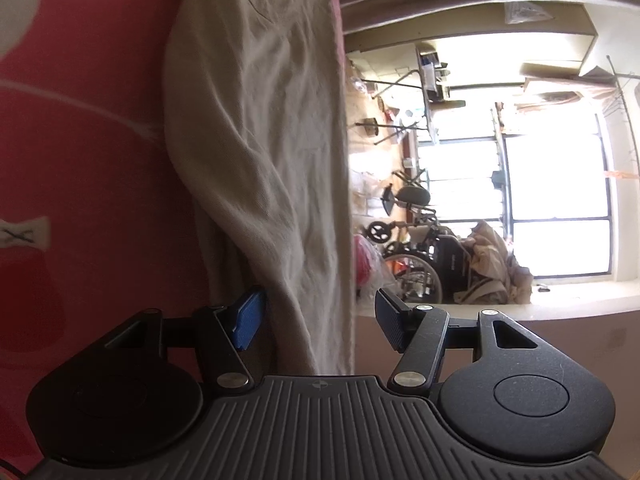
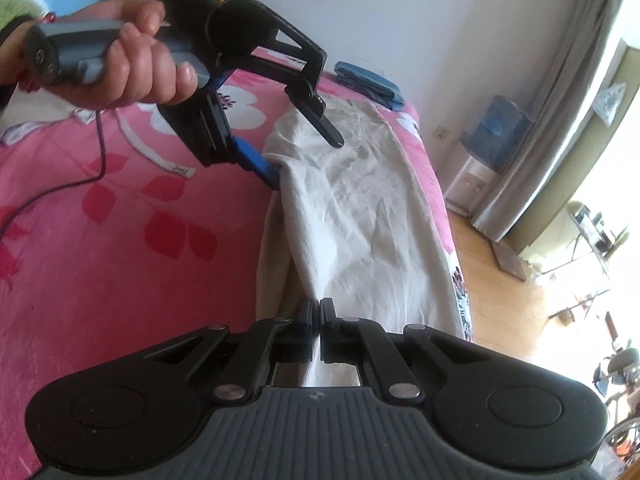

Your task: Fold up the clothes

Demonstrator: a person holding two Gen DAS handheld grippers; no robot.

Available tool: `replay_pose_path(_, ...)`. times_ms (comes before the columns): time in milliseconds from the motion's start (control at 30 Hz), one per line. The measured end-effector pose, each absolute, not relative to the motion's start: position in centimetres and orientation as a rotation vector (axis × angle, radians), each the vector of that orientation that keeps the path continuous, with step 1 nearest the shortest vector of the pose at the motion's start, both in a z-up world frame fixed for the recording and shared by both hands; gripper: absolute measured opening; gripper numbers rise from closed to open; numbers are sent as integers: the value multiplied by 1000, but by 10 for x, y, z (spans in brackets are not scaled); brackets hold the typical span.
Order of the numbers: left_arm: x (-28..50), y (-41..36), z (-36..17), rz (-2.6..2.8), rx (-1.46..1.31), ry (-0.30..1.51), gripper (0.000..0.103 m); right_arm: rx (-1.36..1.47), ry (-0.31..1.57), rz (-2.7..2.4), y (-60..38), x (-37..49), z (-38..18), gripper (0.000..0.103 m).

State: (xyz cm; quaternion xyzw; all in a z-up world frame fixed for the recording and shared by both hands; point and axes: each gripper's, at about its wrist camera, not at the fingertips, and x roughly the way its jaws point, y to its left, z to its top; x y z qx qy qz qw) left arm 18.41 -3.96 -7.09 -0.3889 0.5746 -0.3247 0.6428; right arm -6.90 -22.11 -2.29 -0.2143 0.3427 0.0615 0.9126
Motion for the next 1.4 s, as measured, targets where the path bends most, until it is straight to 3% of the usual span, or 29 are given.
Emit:
replay_pose_path(133,179,-35,-69,-755,-770,1255,60,-442,707,130,-220,-67,-25,2)
replay_pose_path(367,134,-55,-65,-862,-205,1108,61,-396,692,79,-234,-67,-18,2)
replay_pose_path(600,130,-85,-74,-743,-220,1053,60,-379,686,72,-238,-69,-15,2)
replay_pose_path(700,133,-96,-78,-702,-212,1018,55,-371,686,72,-238,-69,-15,2)
replay_pose_path(767,134,-101,-77,-670,-184,976,44,-366,687,73,-239,-70,-15,2)
replay_pose_path(833,136,-105,-80,-621,-167,954,14,-362,687,74,-239,-70,-15,2)
replay_pose_path(933,134,-101,-77,-600,-174,931,2,-364,687,76,-239,-70,-15,2)
replay_pose_path(1167,120,-73,-71,-574,-198,927,1,-350,690,78,-238,-71,-17,2)
replay_pose_path(1400,150,-35,-90,-604,-550,1014,4,-352,698,93,-237,-72,-18,2)
